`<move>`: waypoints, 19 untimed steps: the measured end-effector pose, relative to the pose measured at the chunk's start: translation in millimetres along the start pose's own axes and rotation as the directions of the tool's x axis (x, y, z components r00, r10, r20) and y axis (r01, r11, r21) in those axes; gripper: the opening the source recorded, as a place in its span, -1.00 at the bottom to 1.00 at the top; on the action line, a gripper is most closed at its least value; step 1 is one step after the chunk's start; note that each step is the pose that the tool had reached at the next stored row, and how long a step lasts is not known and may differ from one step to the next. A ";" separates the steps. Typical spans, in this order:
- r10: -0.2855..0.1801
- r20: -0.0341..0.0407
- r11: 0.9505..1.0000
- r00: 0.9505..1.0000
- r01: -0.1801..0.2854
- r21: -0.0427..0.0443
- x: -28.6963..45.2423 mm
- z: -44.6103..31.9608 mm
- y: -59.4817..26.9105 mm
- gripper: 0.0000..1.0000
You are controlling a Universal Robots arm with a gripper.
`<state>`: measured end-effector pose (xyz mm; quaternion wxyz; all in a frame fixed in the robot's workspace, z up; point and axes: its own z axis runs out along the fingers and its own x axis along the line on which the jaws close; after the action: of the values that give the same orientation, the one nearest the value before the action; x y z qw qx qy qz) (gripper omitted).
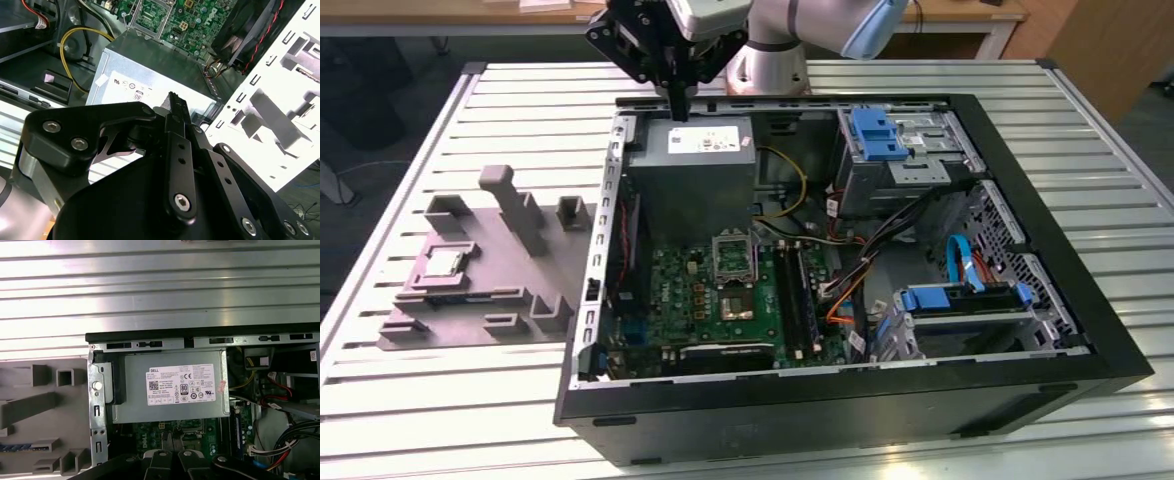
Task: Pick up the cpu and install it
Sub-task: 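Reach for the cpu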
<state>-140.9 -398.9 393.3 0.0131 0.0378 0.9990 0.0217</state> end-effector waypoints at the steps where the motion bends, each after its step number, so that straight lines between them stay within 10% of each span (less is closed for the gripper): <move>1: 0.000 0.000 1.000 1.000 0.000 0.000 0.4 0.0 -0.1 -0.79; 19: 0.000 0.000 1.000 1.000 0.000 0.000 6.2 -0.1 -0.5 -0.79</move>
<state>-147.1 -398.9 393.2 0.0131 0.0379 0.9990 0.0217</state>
